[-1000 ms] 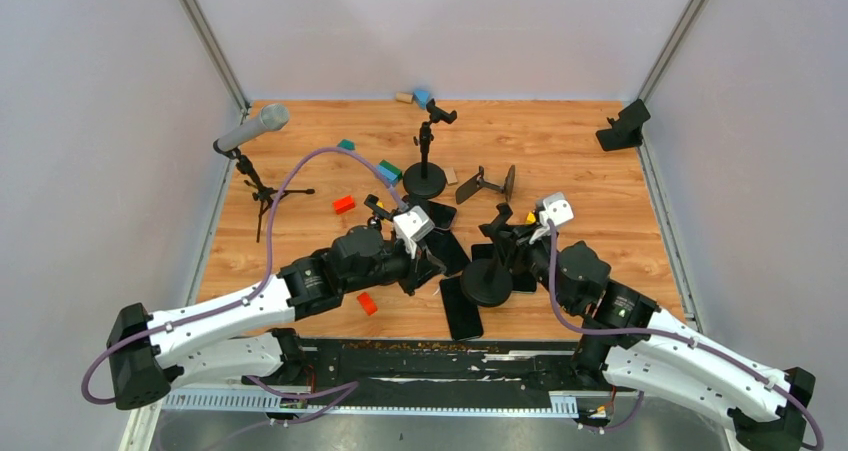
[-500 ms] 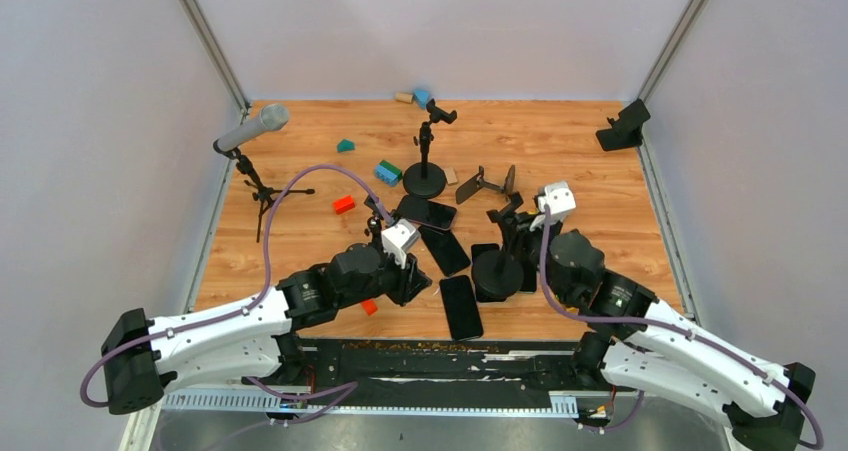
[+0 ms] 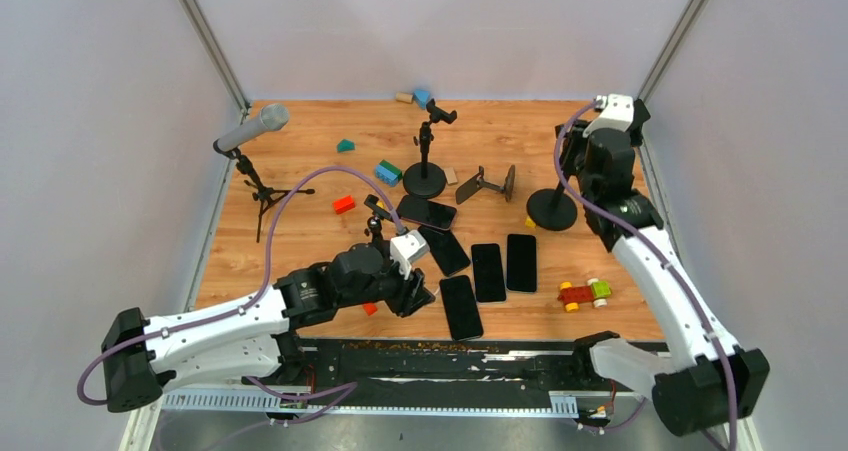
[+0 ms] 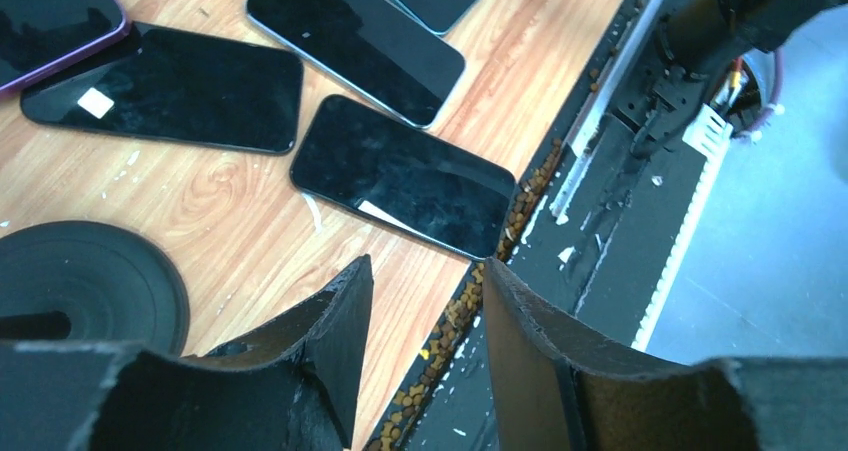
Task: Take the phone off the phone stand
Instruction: Place the phone stand at the center of the board.
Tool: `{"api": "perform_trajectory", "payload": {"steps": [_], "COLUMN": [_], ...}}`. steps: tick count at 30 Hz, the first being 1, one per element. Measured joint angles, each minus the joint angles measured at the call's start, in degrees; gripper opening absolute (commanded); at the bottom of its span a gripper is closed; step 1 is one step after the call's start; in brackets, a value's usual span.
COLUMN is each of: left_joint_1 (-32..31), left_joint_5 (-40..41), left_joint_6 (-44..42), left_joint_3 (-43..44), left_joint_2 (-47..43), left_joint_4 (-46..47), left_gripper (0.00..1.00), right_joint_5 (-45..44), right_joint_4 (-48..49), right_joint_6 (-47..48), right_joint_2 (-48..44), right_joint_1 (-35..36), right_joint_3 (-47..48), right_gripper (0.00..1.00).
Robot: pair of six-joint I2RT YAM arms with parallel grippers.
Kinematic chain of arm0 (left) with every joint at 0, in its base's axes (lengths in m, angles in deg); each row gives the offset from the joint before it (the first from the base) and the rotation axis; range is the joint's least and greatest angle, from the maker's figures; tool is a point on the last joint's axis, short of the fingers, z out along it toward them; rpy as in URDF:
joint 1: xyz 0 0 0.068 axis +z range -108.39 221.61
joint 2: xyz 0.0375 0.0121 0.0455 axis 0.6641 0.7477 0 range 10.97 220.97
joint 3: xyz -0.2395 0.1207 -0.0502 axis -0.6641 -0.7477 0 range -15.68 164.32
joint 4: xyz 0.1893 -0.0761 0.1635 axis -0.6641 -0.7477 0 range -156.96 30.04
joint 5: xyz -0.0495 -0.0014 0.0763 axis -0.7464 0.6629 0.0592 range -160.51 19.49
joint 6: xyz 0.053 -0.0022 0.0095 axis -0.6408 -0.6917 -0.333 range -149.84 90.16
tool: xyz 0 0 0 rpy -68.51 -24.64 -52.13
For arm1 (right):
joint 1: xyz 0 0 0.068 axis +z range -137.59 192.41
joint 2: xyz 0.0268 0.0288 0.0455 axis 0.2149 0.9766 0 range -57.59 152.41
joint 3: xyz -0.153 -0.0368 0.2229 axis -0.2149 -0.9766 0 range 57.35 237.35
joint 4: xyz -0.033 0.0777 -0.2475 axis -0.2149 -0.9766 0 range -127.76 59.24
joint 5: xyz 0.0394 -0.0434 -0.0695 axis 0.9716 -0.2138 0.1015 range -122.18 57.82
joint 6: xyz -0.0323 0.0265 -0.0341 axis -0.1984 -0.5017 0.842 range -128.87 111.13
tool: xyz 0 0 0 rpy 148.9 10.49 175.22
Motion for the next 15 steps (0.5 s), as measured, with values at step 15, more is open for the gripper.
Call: {"api": "perform_trajectory", "payload": {"steps": [15], "left_joint_1": [0.0], "left_joint_5": [-8.5], "left_joint_6": [-6.5], "left_joint_3": [0.3], "left_joint_2": [-14.1], "left_joint_4": [-9.0], "left_gripper": [0.67], "right_joint_5": [11.6], "right_joint_4": [24.1], "right_joint_6": [6.2], "right_joint_2": [35.3], "right_joint_1": [-11.6], "right_joint_3": [10.8], "right_gripper": [0.21]}}
